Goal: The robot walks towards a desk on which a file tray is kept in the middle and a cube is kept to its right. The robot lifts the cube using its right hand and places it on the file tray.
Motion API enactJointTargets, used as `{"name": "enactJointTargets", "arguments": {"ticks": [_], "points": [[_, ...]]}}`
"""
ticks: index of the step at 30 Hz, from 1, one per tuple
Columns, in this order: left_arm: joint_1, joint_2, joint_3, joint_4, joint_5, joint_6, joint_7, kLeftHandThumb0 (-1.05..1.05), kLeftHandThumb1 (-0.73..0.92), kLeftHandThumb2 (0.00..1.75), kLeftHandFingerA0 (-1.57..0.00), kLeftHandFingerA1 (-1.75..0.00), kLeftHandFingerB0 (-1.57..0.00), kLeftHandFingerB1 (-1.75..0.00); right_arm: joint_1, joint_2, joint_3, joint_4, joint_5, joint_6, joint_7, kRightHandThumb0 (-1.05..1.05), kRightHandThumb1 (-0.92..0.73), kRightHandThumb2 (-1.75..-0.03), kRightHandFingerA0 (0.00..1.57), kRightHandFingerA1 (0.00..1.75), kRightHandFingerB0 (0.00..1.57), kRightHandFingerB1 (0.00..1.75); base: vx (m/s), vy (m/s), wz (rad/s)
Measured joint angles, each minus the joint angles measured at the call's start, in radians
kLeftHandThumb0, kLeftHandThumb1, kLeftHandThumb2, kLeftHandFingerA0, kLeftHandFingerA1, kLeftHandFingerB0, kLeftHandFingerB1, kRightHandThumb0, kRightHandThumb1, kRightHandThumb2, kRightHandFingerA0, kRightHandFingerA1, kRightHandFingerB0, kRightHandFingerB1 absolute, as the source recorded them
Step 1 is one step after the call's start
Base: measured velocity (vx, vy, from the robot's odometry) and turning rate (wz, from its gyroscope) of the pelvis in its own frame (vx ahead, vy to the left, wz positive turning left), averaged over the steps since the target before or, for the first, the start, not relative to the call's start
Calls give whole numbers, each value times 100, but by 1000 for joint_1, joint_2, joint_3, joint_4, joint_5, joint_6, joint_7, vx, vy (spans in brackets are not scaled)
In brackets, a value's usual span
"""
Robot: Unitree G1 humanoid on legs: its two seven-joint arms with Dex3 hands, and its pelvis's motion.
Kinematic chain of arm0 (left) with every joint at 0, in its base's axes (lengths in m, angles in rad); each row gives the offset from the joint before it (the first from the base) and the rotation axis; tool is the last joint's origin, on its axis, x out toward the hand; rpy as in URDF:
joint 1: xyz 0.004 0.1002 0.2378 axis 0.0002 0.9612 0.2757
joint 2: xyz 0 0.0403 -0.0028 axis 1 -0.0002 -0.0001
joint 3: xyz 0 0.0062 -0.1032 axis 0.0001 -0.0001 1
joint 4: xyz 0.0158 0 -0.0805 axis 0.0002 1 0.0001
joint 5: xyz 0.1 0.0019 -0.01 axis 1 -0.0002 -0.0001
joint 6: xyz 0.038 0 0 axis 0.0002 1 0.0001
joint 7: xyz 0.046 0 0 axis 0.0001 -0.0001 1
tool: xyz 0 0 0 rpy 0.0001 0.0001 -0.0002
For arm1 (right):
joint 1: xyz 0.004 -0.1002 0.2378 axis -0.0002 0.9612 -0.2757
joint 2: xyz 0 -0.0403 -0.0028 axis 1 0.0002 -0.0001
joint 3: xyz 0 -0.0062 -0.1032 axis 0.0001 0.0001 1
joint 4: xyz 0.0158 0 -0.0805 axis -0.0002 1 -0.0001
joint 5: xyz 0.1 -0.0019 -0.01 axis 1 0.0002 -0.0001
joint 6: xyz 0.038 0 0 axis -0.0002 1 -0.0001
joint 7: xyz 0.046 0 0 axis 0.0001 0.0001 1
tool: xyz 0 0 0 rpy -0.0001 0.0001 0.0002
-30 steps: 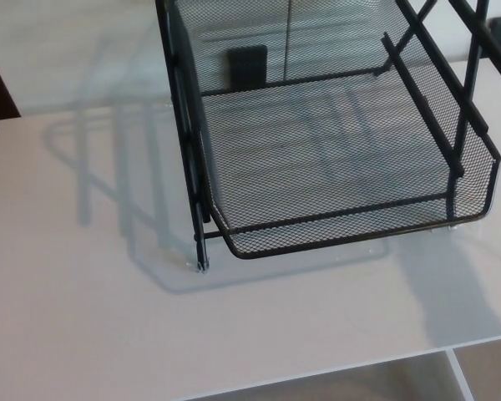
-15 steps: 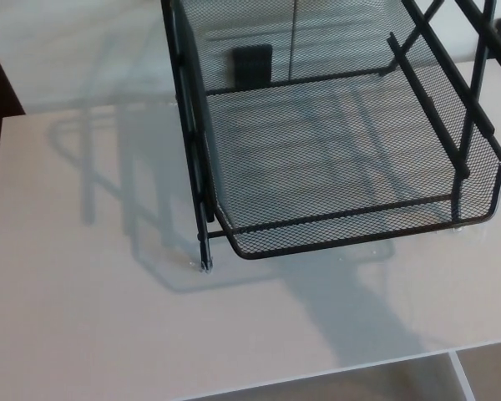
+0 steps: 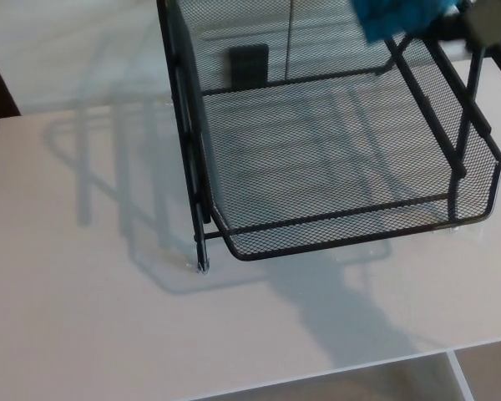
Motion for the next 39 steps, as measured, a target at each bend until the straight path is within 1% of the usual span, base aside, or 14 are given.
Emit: {"name": "enactJointTargets", "arguments": {"ticks": [4, 5, 7, 15, 18, 20, 28, 29, 30, 33, 35, 36, 38, 39], "points": [[-5, 0, -4, 1, 0, 0, 2, -62, 92, 76, -27, -61, -34, -51, 44, 18, 79, 25, -10, 27, 61, -23, -65, -68, 104, 118, 88, 67, 0, 0, 0], [-5, 0, -4, 2, 0, 0, 2, -53, 74, 114, -25, -63, -38, -65, 53, 22, 91, 27, -11, 32, 75, -24, -66, -69, 104, 116, 89, 68, 0, 0, 0], [-5, 0, -4, 3, 0, 0, 2, -61, 92, 78, -27, -63, -33, -54, 71, 29, 113, 30, -12, 45, 104, -26, -66, -66, 101, 119, 89, 66, 0, 0, 0], [-10, 0, -7, 10, 1, -23, 4, -62, 92, 78, -27, -61, -31, -49, 89, 53, 147, 20, -34, 102, 180, -20, -66, -70, 100, 110, 87, 70, 0, 0, 0], [-7, 0, -9, 9, 2, -23, 6, -62, 92, 78, -27, -59, -34, -49, 89, 54, 156, 14, -53, 114, 188, -63, -43, -83, 0, 21, 2, 29, 0, 0, 0], [-7, 0, -10, 9, 2, -23, 6, -62, 92, 79, -27, -60, -32, -48, 88, 50, 177, 3, -81, 128, 201, -96, -55, -86, 0, 9, 0, 0, 0, 0, 0], [-5, 0, -19, 14, 7, -31, 8, -61, 92, 78, -28, -59, -33, -48, 95, 34, 180, -47, -197, 139, 158, -102, -59, -96, 0, 15, 0, 0, 0, 0, 0], [-5, 0, -20, 14, 8, -32, 8, -62, 92, 77, -26, -58, -35, -49, 95, 34, 174, -54, -207, 141, 151, -96, -56, -58, 0, 0, 0, 0, 0, 0, 0], [-6, 0, -21, 14, 9, -34, 8, -61, 92, 75, -24, -59, -34, -49, 95, 33, 164, -71, -224, 147, 142, -98, -56, -94, 0, 14, 0, 0, 0, 0, 0], [-3, 1, -18, 8, 9, -34, 8, -57, 77, 114, -23, -62, -37, -63, 96, 28, 117, -131, -247, 157, 136, -102, -59, -95, 0, 12, 0, 0, 0, 0, 0], [-1, 1, -19, 3, 11, -35, 9, -62, 92, 77, -26, -60, -35, -50, 100, 8, 70, -189, -250, 164, 148, -100, -58, -92, 0, 10, 0, 0, 0, 0, 0], [-1, 1, -19, 4, 12, -35, 10, -53, 73, 112, -24, -62, -39, -65, 100, -3, 49, -213, -248, 166, 155, -100, -58, -92, 0, 12, 0, 0, 0, 0, 0], [2, 0, -12, 5, 12, -35, 10, -53, 73, 112, -24, -62, -39, -65, 112, -37, -20, -280, -231, 170, 178, -100, -58, -92, 0, 12, 0, 0, 0, 0, 0], [5, 0, -4, 5, 10, -35, 10, -58, 92, 71, -29, -62, -40, -55, 123, -58, -55, -312, -220, 172, 191, -98, -57, -91, 0, 10, 0, 0, 0, 0, 0]]}}
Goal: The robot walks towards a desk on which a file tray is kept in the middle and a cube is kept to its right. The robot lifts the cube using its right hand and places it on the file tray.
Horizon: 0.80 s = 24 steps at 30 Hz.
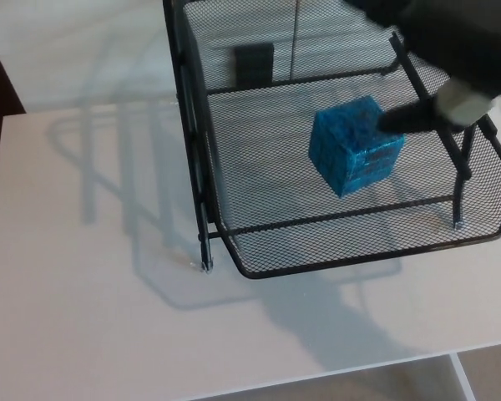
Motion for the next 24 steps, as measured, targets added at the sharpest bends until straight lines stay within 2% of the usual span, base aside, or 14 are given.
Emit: {"name": "enactJointTargets", "arguments": {"ticks": [1, 2, 3, 10, 12, 14, 15, 16, 17, 18, 19, 20, 21, 24], "points": [[1, 0, 0, 0, 0, 0, 0, -58, 92, 71, -29, -62, -40, -55, 7, -10, -19, -16, 7, 2, 8, -98, -57, -91, 0, 10, 0, 0, 0, 0, 0], [2, 0, 0, 0, 1, 0, 1, -53, 74, 114, -25, -62, -38, -63, 18, -25, -50, -40, 18, 7, 20, -96, -56, -89, 0, 9, 0, 0, 0, 0, 0], [2, 0, -2, 0, 3, -1, 2, -60, 92, 74, -23, -59, -34, -49, 34, -44, -91, -72, 36, 13, 39, -100, -58, -89, 0, 9, 0, 0, 0, 0, 0], [-2, -1, -3, -3, 7, -1, 2, -62, 92, 78, -30, -62, -35, -50, 155, -97, -304, -139, 94, 15, 72, -86, -50, -80, 0, 10, 4, 0, 0, 0, 0], [-7, -1, -4, -2, 8, -1, 2, -58, 77, 115, -36, -67, -24, -55, 195, -107, -368, -141, 110, 14, 79, -85, -51, -79, 0, 0, 10, 8, 0, 0, 0], [-12, -1, -5, -2, 9, -1, 2, -53, 73, 113, -38, -67, -21, -54, 236, -110, -433, -138, 123, 12, 83, -67, -54, -75, 0, 0, 3, 16, 0, 0, 0], [-13, -1, -5, -2, 9, -1, 2, -58, 92, 72, -39, -65, -35, -48, 251, -111, -455, -136, 128, 12, 83, -55, -52, -70, 0, 0, 6, 22, 0, 0, 0], [-15, -1, -5, -2, 10, -1, 2, -58, 92, 72, -39, -65, -35, -48, 263, -112, -472, -133, 132, 11, 83, -55, -52, -70, 0, 0, 6, 22, 0, 0, 0], [-17, -1, -5, -2, 10, -1, 2, -58, 92, 73, -38, -63, -35, -46, 286, -115, -505, -123, 139, 8, 83, -65, -44, -76, 0, 15, 0, 13, 0, 0, 0], [-19, -1, -5, -3, 10, -1, 2, -59, 79, 116, -35, -66, -28, -57, 303, -117, -531, -112, 145, 5, 83, -46, -58, -59, 0, 29, 14, 27, 0, 0, 0], [-21, -1, -5, -3, 10, -1, 2, -59, 79, 116, -35, -66, -28, -57, 329, -119, -566, -97, 152, 1, 83, -46, -58, -59, 0, 29, 14, 27, 0, 0, 0], [-21, -1, -5, -2, 10, -1, 1, -62, 92, 78, -31, -63, -30, -49, 349, -122, -594, -79, 158, -2, 82, -48, -62, -60, 4, 27, 16, 26, 0, 0, 0], [-22, -2, -5, -3, 10, -1, 1, -59, 79, 115, -35, -66, -27, -57, 364, -126, -617, -61, 164, -5, 81, -44, -58, -58, 7, 40, 21, 29, 0, 0, 0], [-25, -2, -5, -3, 11, -1, 0, -57, 78, 115, -36, -67, -24, -55, 418, -135, -696, 15, 182, -16, 70, -47, -68, -60, 0, 27, 8, 29, 0, 0, 0]]}}
